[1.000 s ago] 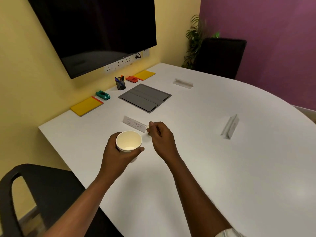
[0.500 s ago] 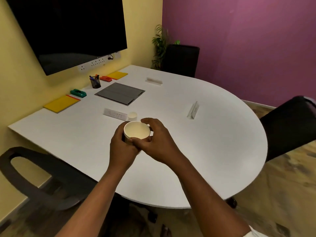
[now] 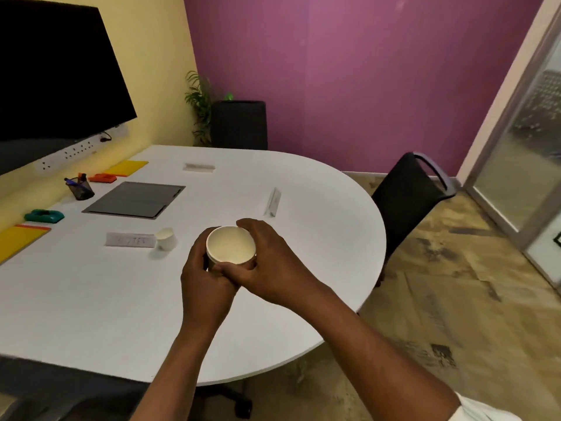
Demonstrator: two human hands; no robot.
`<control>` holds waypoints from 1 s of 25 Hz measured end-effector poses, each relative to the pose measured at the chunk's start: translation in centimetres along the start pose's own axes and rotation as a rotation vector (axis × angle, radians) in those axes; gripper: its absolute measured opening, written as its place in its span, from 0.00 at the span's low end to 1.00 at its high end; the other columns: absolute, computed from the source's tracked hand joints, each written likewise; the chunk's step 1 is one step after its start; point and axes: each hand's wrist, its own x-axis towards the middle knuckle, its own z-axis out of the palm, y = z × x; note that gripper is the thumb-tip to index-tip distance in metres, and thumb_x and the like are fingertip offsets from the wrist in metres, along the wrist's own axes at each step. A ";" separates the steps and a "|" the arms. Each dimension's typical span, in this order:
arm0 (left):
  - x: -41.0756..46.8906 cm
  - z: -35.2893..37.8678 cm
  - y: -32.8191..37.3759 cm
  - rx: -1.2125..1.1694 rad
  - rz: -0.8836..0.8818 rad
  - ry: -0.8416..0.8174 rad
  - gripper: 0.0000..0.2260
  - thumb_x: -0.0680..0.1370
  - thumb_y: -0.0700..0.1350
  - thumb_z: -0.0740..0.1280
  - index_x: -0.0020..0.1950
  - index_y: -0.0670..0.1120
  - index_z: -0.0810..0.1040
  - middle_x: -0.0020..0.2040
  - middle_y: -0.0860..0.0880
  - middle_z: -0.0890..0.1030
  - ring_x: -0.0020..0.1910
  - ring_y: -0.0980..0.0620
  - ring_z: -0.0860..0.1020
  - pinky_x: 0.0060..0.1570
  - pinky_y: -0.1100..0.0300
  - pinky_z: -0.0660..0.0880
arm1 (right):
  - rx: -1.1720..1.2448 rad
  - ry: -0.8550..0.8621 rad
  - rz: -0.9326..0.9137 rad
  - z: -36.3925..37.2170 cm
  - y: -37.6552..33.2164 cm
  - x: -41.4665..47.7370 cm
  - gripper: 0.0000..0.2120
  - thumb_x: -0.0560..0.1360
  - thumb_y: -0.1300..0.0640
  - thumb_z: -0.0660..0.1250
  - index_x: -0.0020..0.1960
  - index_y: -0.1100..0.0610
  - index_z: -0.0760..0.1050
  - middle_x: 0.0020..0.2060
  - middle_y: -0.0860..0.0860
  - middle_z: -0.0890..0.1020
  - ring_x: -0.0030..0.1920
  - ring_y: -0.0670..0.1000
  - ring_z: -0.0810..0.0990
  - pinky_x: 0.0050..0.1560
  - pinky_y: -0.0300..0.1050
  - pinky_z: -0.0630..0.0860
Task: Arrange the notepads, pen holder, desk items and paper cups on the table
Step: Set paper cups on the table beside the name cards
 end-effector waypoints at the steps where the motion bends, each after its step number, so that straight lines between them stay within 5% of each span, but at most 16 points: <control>1: -0.1 1.4 0.6 -0.004 0.006 -0.010 0.27 0.67 0.33 0.74 0.58 0.57 0.72 0.52 0.66 0.75 0.49 0.75 0.73 0.42 0.82 0.68 | -0.011 0.010 -0.008 -1.3 0.7 -0.3 0.37 0.70 0.42 0.72 0.73 0.52 0.60 0.69 0.47 0.67 0.65 0.47 0.69 0.60 0.37 0.67; 8: -1.4 14.4 5.1 -0.029 0.036 -0.047 0.30 0.63 0.36 0.77 0.54 0.64 0.73 0.49 0.68 0.79 0.49 0.70 0.77 0.41 0.80 0.70 | -0.067 0.046 -0.058 -13.1 8.2 -2.8 0.36 0.71 0.40 0.70 0.72 0.51 0.60 0.67 0.46 0.67 0.64 0.46 0.69 0.57 0.35 0.67; 14: -2.1 27.4 8.9 -0.056 0.008 -0.049 0.28 0.63 0.39 0.78 0.61 0.51 0.75 0.56 0.54 0.81 0.53 0.59 0.79 0.45 0.74 0.74 | -0.130 0.039 -0.069 -24.4 15.4 -3.6 0.37 0.70 0.37 0.69 0.72 0.50 0.60 0.67 0.45 0.67 0.61 0.44 0.69 0.48 0.27 0.61; 25: 2.5 42.4 7.9 -0.055 0.012 -0.021 0.25 0.59 0.50 0.72 0.54 0.64 0.76 0.50 0.68 0.80 0.50 0.69 0.78 0.41 0.79 0.71 | -0.141 -0.012 -0.136 -33.7 26.8 0.9 0.29 0.73 0.40 0.67 0.69 0.48 0.61 0.62 0.45 0.66 0.56 0.46 0.72 0.51 0.38 0.72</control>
